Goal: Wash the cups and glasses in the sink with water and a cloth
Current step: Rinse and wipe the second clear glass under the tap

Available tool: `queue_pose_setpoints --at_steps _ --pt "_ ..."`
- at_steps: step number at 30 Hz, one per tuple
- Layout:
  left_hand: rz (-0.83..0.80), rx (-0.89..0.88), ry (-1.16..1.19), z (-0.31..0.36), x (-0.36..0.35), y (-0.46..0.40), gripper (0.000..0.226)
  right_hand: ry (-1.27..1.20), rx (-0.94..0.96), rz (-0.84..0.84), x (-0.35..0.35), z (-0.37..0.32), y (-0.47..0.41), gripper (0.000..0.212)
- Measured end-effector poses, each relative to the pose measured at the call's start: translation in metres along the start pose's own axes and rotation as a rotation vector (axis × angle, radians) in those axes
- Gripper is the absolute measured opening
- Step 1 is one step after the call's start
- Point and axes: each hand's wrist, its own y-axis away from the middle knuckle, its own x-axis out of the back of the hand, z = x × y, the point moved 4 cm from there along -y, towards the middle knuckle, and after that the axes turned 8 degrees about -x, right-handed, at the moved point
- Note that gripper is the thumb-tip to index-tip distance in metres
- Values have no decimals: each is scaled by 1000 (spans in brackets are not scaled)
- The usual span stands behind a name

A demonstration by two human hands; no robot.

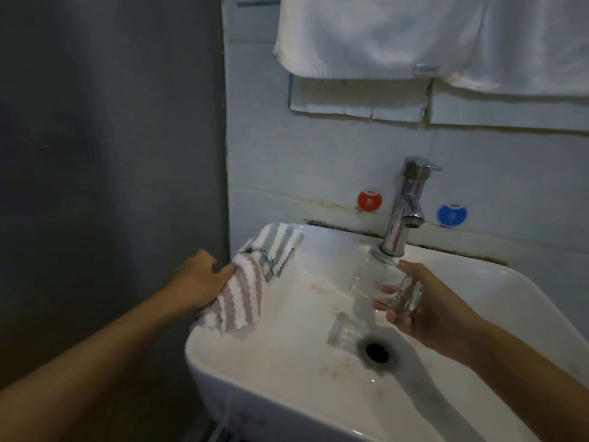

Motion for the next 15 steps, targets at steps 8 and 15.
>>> queue_pose_setpoints --at_steps 8,15 --pt "62 -192 141 26 -2 19 14 0 -11 -17 -2 2 -2 69" --pt "447 -539 -422 76 7 51 15 -131 -70 -83 -17 -2 15 75"
